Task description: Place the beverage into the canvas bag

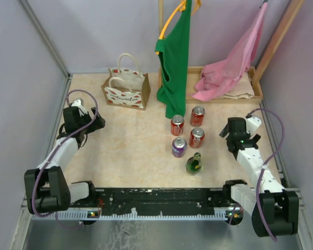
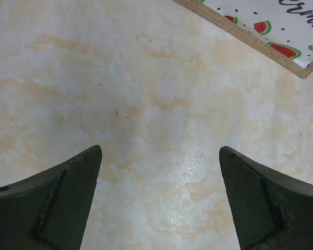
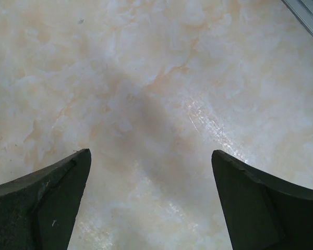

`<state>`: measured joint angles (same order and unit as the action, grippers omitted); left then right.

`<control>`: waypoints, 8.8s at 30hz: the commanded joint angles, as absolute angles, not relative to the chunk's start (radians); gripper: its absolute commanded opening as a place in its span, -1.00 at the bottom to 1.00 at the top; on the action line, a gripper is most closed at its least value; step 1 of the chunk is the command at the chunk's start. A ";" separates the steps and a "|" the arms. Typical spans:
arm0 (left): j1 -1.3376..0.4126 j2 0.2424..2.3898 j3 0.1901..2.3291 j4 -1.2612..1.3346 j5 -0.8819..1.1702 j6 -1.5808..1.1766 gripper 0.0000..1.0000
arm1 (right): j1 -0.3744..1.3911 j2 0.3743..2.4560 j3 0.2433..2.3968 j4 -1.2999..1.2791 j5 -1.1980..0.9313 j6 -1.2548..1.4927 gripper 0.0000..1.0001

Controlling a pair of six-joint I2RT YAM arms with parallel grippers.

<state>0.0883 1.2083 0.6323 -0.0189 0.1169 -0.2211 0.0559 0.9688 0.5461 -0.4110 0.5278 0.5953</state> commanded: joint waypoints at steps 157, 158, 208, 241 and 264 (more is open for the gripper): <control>-0.249 2.045 1.971 -1.388 0.809 0.887 -1.00 | 0.049 1.054 1.140 -0.874 0.086 0.265 0.98; -0.252 2.051 1.976 -1.398 0.808 0.898 -1.00 | 0.049 1.062 1.143 -0.879 0.083 0.267 0.98; -0.258 1.799 1.882 -1.008 0.691 0.495 0.71 | 0.120 1.072 1.079 -0.847 0.075 0.313 0.98; -0.338 1.841 1.589 -0.971 0.581 0.069 -0.68 | 0.127 1.061 1.064 -0.854 0.097 0.332 0.98; -0.334 1.804 1.744 -0.905 0.509 0.057 0.72 | 0.149 1.456 1.454 -0.904 0.039 0.272 0.92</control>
<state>-0.3397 1.8614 1.7084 -0.9405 0.5045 0.0914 0.1379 1.3636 1.3193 -0.8497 0.0765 0.3058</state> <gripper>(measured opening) 0.858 0.977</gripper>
